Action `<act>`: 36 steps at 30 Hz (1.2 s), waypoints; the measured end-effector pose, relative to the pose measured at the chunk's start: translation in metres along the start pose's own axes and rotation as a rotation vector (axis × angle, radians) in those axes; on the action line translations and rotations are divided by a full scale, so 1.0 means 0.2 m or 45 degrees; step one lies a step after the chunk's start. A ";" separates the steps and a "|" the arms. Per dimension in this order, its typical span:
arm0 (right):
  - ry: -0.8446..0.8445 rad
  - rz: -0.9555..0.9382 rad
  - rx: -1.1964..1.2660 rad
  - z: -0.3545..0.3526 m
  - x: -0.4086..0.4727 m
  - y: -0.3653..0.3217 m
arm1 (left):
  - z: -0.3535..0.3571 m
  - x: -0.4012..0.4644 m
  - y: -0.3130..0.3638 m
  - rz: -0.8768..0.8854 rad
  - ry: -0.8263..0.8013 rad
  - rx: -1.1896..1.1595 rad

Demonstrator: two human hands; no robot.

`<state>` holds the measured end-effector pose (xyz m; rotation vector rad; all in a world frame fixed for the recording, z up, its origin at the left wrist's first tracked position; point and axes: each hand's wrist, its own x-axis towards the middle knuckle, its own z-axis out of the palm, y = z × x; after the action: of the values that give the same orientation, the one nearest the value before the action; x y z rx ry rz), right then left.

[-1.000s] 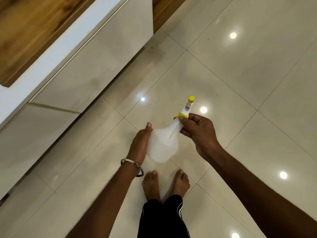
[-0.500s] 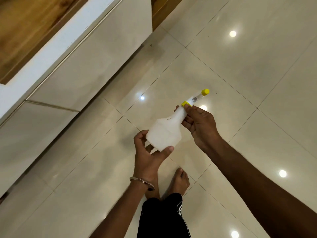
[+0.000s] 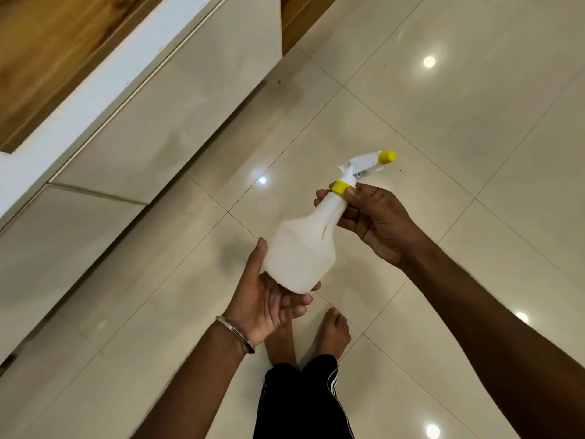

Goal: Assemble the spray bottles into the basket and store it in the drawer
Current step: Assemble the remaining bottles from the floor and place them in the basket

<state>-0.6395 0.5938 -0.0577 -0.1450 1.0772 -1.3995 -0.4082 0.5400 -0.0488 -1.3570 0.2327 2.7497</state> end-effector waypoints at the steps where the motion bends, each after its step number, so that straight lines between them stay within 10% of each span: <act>1: 0.001 -0.001 0.000 0.01 0.00 0.00 | 0.00 -0.01 0.01 -0.025 -0.015 -0.014; 14: 0.328 -0.008 0.136 0.12 0.08 0.06 | 0.11 0.07 -0.15 1.582 1.117 1.581; 18: 0.332 -0.030 0.131 0.11 0.09 0.06 | 0.13 0.06 -0.12 1.397 0.803 1.149; 23: 0.281 -0.047 0.104 0.12 0.08 0.07 | 0.06 0.02 -0.01 0.574 0.290 0.039; 26: 0.280 -0.043 0.084 0.13 0.08 0.07 | 0.05 0.00 0.03 0.320 0.143 -0.005; 36: 0.370 0.044 0.047 0.22 0.13 0.02 | 0.07 0.01 0.00 1.520 0.842 1.306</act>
<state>-0.6113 0.5514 -0.0500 0.1069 1.2852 -1.4371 -0.4202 0.5419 -0.0423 -1.9026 2.6716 1.6948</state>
